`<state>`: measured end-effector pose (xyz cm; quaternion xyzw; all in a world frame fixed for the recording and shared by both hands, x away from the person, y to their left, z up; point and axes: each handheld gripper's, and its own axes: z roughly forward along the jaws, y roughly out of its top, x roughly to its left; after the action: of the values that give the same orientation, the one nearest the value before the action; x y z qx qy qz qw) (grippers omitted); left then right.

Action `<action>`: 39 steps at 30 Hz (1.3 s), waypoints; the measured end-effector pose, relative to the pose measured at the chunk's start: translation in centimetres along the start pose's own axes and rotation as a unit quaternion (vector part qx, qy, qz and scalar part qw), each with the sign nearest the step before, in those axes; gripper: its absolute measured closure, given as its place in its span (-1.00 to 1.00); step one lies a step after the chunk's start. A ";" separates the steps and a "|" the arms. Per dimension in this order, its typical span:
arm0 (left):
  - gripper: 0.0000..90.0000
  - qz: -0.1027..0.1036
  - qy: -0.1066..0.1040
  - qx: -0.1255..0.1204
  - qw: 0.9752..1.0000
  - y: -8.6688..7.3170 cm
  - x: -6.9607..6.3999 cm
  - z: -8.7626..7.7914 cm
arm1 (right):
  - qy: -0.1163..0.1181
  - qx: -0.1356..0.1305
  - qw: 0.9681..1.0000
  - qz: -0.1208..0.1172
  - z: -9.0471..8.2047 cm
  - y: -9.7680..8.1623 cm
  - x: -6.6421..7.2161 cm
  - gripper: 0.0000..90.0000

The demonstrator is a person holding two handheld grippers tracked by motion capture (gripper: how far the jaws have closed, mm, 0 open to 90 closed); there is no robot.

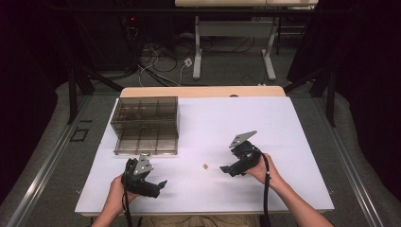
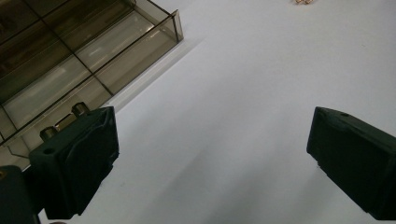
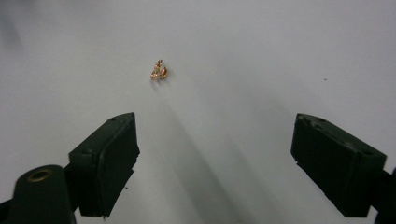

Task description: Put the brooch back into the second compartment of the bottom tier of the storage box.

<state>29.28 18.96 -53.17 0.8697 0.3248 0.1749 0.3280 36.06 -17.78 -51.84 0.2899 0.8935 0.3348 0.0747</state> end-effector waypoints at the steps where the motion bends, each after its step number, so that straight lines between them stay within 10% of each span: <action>1: -0.95 0.000 0.000 0.000 1.000 0.0 0.0 0.0 | 0.000 -0.001 1.000 0.006 -0.4 -0.1 0.0 -0.71; 12: -0.95 0.001 0.001 -0.003 1.000 0.0 -0.1 -0.1 | -0.025 -0.001 1.000 0.001 -2.2 -1.8 0.0 -1.00; 39: -0.96 0.007 0.009 -0.002 1.000 0.1 -0.1 0.1 | -0.079 -0.024 0.997 0.000 -4.8 -5.8 -0.1 -1.00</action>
<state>29.32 18.84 -53.18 0.8695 0.3215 0.1856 0.3259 31.80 -24.06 -51.88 0.3135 0.8764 0.3322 0.1525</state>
